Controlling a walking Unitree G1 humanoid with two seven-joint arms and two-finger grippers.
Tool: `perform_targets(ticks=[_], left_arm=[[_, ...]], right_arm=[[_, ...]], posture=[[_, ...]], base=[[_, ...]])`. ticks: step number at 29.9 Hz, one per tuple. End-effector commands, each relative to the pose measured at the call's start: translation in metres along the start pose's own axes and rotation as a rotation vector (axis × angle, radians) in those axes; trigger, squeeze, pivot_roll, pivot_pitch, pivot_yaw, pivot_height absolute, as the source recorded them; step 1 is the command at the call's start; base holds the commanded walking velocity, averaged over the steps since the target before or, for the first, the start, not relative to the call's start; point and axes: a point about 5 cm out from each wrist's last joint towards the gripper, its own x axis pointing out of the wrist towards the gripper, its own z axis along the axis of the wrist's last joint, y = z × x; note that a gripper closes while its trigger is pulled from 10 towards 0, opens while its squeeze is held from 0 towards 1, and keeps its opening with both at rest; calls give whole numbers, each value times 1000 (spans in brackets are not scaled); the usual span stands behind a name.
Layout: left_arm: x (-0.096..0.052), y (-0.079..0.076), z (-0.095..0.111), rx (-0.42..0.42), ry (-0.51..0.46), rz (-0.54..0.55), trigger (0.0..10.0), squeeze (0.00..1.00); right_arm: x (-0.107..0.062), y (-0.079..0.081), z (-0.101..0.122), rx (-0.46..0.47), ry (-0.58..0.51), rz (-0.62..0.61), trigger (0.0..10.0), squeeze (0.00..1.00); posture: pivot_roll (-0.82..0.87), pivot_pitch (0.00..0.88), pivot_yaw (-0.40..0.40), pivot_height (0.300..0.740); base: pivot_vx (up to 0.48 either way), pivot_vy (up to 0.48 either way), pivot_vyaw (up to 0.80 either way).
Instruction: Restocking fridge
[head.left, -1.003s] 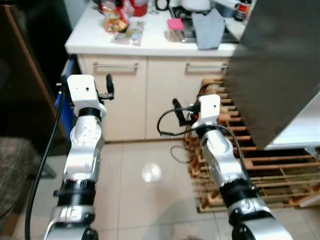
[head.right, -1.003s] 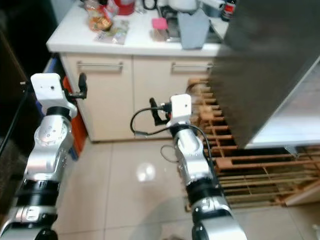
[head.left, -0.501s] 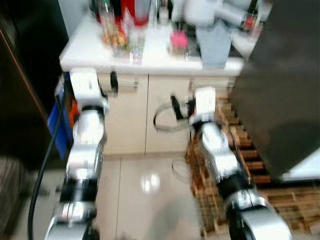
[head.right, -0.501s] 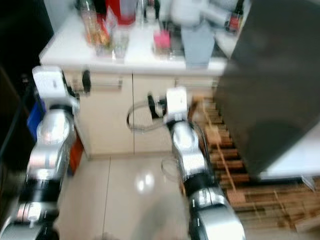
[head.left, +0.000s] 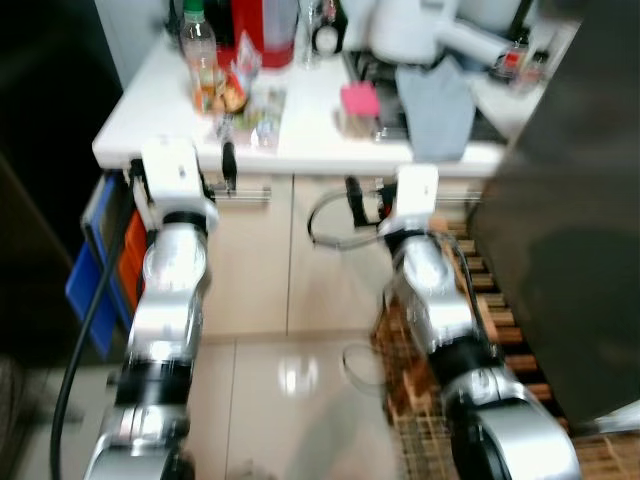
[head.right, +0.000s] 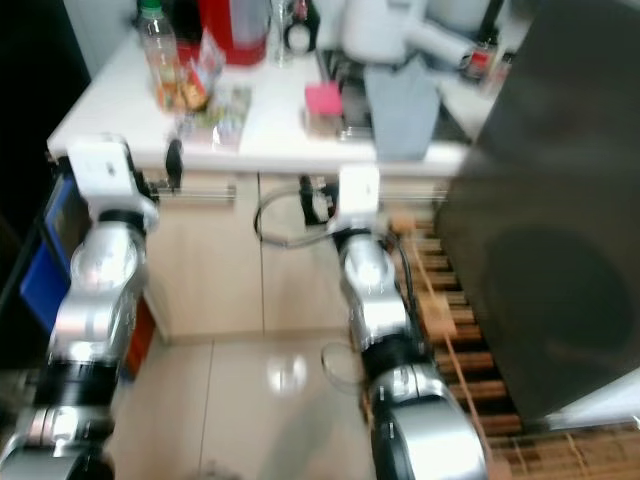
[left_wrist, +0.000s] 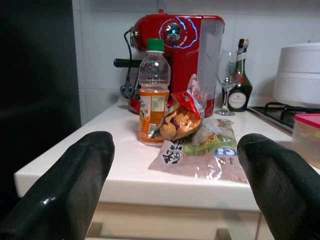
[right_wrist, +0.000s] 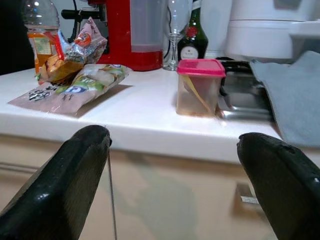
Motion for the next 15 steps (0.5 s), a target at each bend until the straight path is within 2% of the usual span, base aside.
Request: perform_targets(ticks=[1, 12, 13, 15], left_arm=[[0, -11, 5, -5, -15, -25, 10000, 0], [1, -10, 12, -3, -51, -6, 10000, 0], [1, -9, 14, -1, -55, -3, 10000, 0], [0, -9, 14, 0, -58, -2, 10000, 0]], right_arm=[[3, -12, 13, -5, -42, -28, 10000, 0], [14, 5, 39, 14, -128, 33, 10000, 0], [15, 9, 53, 19, -183, 52, 10000, 0], [16, 11, 61, 23, -216, 58, 10000, 0]], posture=[[47, 0, -50, 740], [58, 0, -60, 740], [62, 0, -63, 740], [64, 0, -62, 740]], base=[[480, 0, 0], [480, 0, 0], [472, 0, 0], [471, 0, 0]])
